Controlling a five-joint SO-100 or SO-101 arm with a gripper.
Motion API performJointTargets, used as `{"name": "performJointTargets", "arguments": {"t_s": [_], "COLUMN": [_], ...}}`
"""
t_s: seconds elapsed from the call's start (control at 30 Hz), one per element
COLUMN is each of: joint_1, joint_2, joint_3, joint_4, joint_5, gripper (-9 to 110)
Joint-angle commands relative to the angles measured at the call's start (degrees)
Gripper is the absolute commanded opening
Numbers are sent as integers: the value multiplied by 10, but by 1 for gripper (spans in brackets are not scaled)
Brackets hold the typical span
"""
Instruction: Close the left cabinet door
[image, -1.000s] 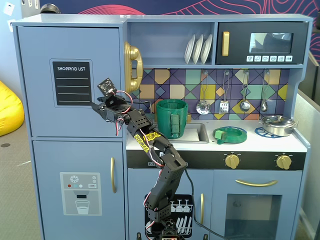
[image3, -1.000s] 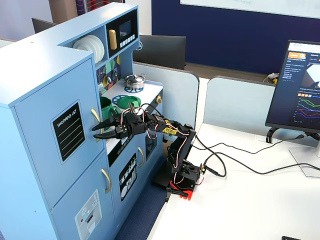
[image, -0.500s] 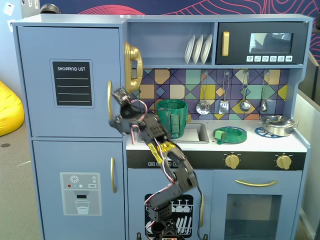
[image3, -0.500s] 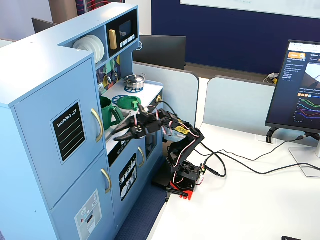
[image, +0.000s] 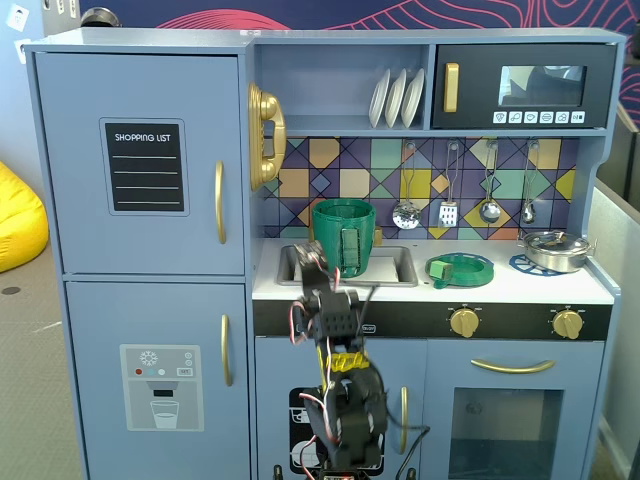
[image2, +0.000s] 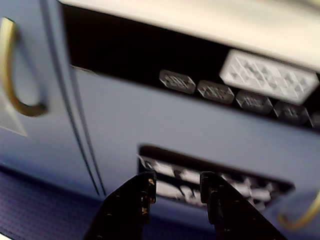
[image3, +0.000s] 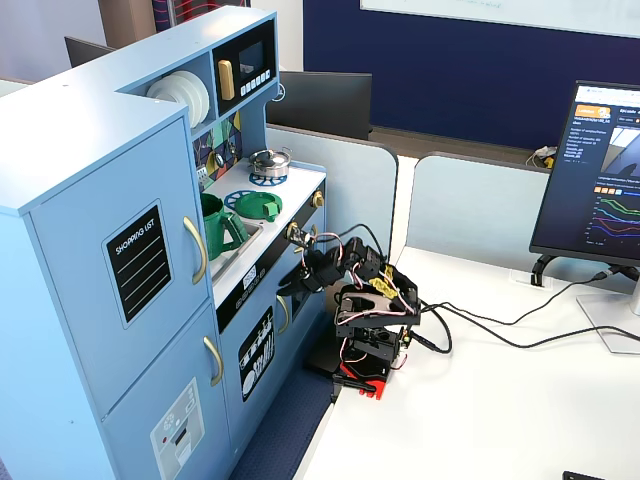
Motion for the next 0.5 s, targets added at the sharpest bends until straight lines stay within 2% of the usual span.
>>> {"name": "performJointTargets", "arguments": {"t_s": [0.0, 0.13, 0.47], "joint_1": [65, 98, 132], "joint_2": [56, 60, 93], "joint_3": [89, 156, 292], "joint_4": [23, 64, 82], "joint_5": [25, 41, 84], "gripper": [0, 0, 0]}}
